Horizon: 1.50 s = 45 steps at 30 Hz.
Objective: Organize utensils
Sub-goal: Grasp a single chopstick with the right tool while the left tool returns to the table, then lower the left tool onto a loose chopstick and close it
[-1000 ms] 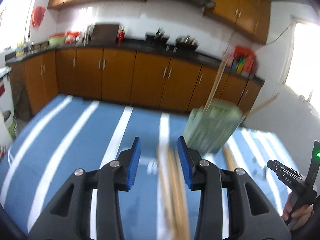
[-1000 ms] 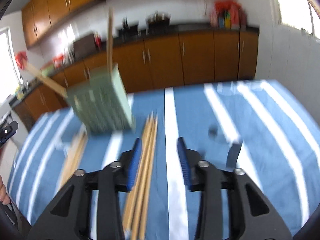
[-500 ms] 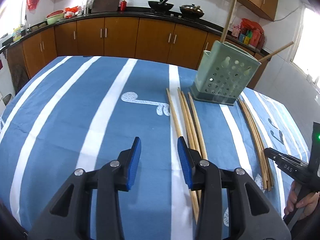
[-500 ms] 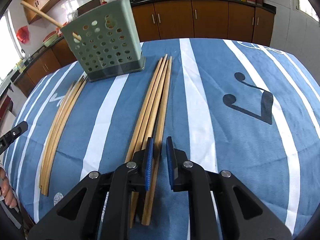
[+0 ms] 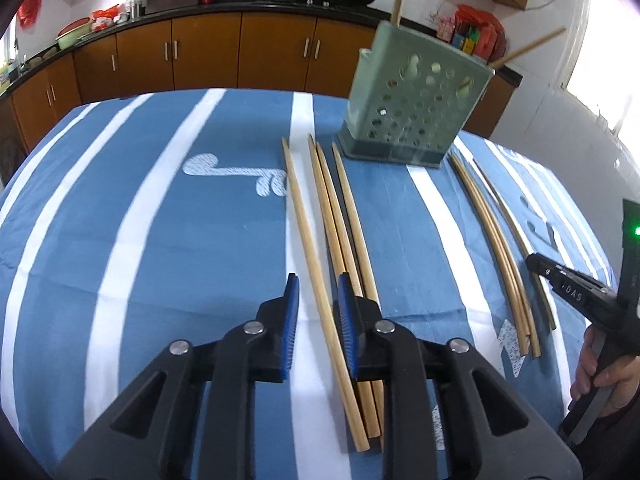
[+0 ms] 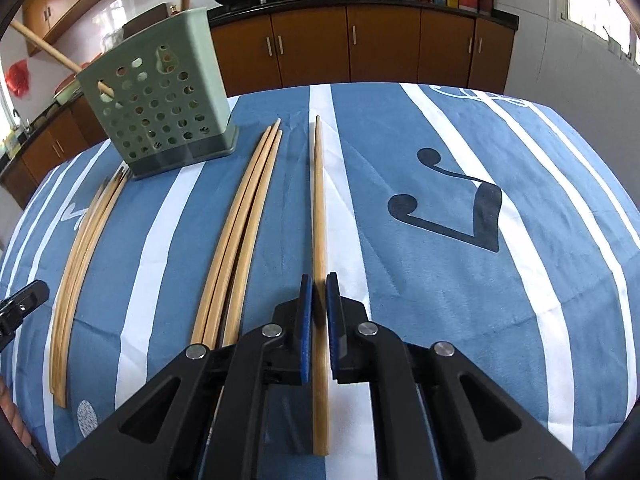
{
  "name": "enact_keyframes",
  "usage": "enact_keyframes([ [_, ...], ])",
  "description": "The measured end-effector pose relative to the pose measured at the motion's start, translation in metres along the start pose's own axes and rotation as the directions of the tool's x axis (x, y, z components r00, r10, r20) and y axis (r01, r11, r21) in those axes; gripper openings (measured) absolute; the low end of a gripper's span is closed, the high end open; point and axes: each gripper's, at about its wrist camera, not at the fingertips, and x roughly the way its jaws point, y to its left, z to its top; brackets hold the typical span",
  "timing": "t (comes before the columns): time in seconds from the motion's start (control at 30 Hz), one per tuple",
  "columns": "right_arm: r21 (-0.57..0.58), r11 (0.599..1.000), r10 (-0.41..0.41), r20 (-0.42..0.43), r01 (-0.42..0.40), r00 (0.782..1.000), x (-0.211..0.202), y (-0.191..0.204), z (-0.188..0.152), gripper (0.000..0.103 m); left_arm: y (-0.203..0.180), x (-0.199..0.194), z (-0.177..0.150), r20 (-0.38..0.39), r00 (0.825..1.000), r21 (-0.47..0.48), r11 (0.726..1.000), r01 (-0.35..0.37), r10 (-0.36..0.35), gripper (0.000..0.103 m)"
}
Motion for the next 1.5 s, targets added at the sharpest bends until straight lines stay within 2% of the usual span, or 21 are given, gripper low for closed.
enact_keyframes([
  [0.2, -0.007, 1.0, 0.0, 0.0, 0.0, 1.0, 0.0, 0.001, 0.0, 0.008, -0.007, 0.016, -0.002, -0.043, 0.998, 0.024, 0.999, -0.043, 0.045, 0.01],
  [0.33, -0.019, 1.0, -0.002, 0.003, 0.002, 1.0, 0.0, 0.002, -0.001, 0.008, -0.004, 0.018, 0.001, -0.032, 0.997, 0.028, 0.997, -0.069, 0.07, 0.009],
  [0.63, -0.037, 0.999, 0.005, 0.003, -0.004, 1.0, 0.007, 0.006, 0.007, 0.008, 0.034, 0.028, 0.023, -0.017, 0.992, -0.041, 0.992, -0.122, 0.122, 0.008],
  [0.77, -0.043, 0.999, -0.004, 0.012, 0.004, 1.0, 0.013, 0.006, 0.015, 0.008, 0.04, 0.03, 0.028, -0.016, 0.993, -0.023, 0.993, -0.116, 0.115, 0.009],
  [0.97, -0.041, 0.999, -0.018, 0.02, 0.018, 1.0, 0.016, 0.002, 0.018, 0.008, 0.039, 0.027, 0.023, -0.002, 0.992, 0.016, 0.992, -0.127, 0.128, 0.019],
  [1.5, -0.04, 0.999, -0.019, 0.019, 0.019, 1.0, 0.017, 0.003, 0.018, 0.009, 0.035, 0.03, 0.022, -0.005, 0.988, 0.037, 0.988, -0.152, 0.153, 0.021],
])
